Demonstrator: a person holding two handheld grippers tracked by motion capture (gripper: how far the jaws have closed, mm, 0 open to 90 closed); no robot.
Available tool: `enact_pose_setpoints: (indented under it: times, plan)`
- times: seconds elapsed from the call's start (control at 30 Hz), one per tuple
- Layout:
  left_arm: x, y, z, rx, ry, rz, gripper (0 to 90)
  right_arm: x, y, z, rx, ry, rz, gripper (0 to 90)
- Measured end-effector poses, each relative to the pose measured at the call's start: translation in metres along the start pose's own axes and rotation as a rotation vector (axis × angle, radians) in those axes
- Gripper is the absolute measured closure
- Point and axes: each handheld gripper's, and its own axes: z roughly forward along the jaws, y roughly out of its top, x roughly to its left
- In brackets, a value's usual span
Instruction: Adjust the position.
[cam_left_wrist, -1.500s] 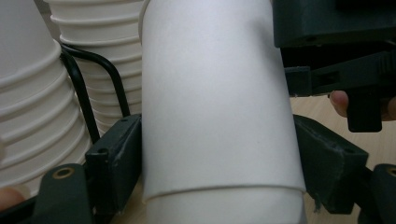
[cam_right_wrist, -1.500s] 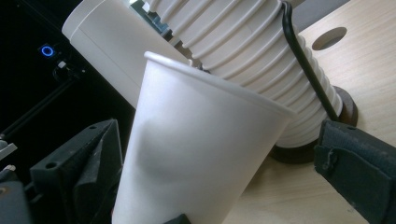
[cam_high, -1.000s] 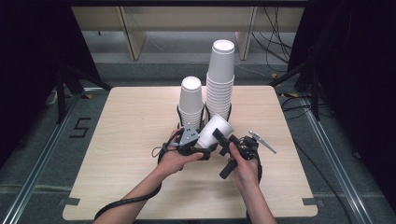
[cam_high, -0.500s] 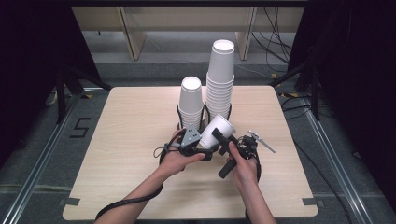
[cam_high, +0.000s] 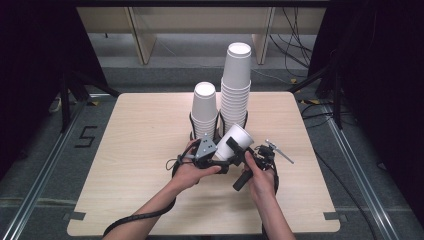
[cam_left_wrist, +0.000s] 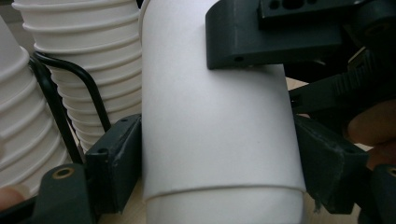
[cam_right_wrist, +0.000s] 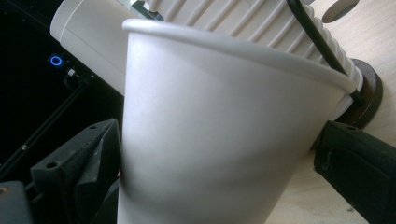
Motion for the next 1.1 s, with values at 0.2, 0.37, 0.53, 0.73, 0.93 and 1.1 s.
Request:
enact_pose_setpoints:
  times: [0.2,0.37,0.53,0.73,0.93,1.1]
  plan:
    - [-0.0019,-0.0006,0.0006,-0.002,-0.003,0.005,22.0,0.0000,-0.0001,0.0006,-0.004,-0.002,0.006,2.8]
    - [-0.0024,-0.0007,0.0007,0.000,-0.005,0.011,22.0,-0.0012,0.0003,0.0009,0.000,0.000,0.008,3.0]
    - [-0.0041,-0.0005,0.0005,-0.002,-0.009,0.020,22.0,-0.0005,0.0009,0.0019,-0.004,0.001,0.023,4.2]
    - [-0.0061,0.0000,0.0009,-0.001,-0.009,0.024,22.0,0.0007,0.0014,0.0024,0.000,0.013,0.035,8.6]
    - [-0.0057,-0.0004,0.0014,0.007,-0.005,0.032,22.0,-0.0006,0.0011,0.0027,0.002,0.013,0.021,11.8]
    - [-0.0052,-0.0008,0.0012,0.010,-0.003,0.038,22.0,0.0008,-0.0003,0.0033,0.006,0.016,0.033,13.5]
